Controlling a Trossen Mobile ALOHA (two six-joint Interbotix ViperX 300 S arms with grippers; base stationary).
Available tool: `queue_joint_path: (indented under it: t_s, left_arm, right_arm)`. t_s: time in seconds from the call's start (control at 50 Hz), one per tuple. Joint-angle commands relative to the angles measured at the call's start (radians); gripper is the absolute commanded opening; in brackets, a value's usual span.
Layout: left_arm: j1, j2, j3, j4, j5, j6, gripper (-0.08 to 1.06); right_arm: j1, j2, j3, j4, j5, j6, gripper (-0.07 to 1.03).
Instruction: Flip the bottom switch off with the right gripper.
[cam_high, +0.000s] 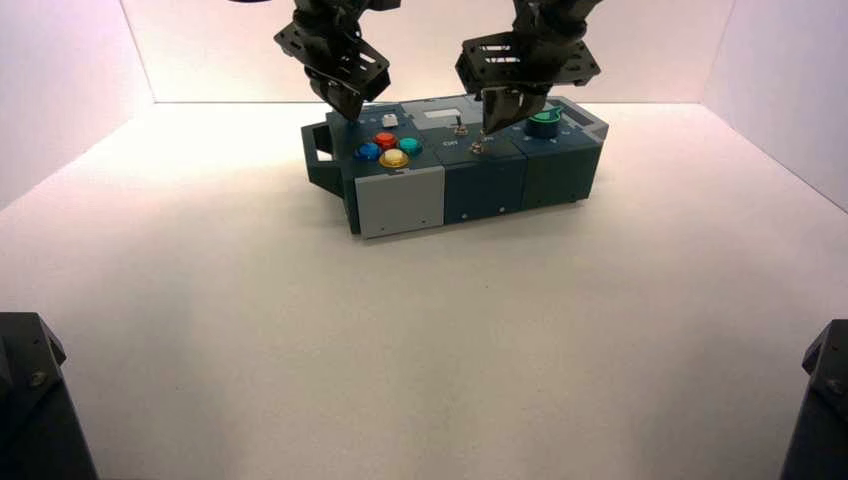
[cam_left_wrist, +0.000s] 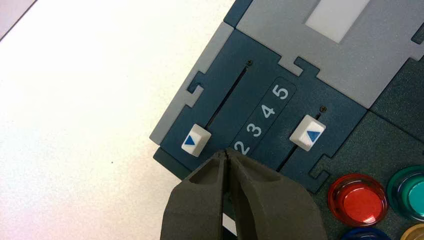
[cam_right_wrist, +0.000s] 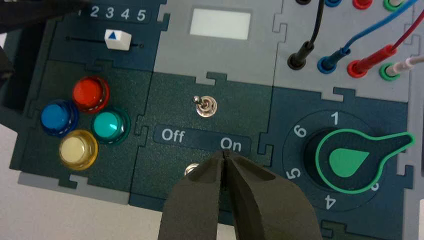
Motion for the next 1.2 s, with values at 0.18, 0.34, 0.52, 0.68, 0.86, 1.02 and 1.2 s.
queue_joint_path:
  t_s: [0.18,0.34,0.52,0.68,0.86,1.02,1.2]
  left_arm:
    - [0.002,0.011,0.015,-0.005,-0.002,0.003,-0.03]
    - [0.000,0.011,0.015,-0.005,-0.005,0.003,-0.03]
    - [0.000,0.012,0.015,-0.005,-0.005,0.003,-0.03]
    - [0.000,0.012,0.015,-0.006,-0.005,0.003,-0.03]
    - [0.000,0.012,0.017,-0.008,-0.005,0.002,-0.03]
    - [0.000,0.012,0.015,-0.006,-0.005,0.000,-0.03]
    - [0.000,0.023,0.015,-0.008,-0.008,-0.002,-0.03]
  right_arm:
    - [0.003,-0.017,-0.031,0.008,0.009,0.005,-0.02]
    - [0.003,-0.011,-0.028,0.008,0.009,0.005,-0.02]
    - [0.003,0.008,-0.025,0.008,0.009,0.005,-0.02]
    - [0.003,0.014,-0.020,0.008,0.009,0.005,-0.02]
    - [0.005,0.008,-0.023,0.020,0.009,0.006,-0.02]
    - [0.012,0.005,-0.028,0.034,0.015,0.006,-0.02]
    - [0.064,0.003,-0.060,0.057,0.032,0.006,-0.02]
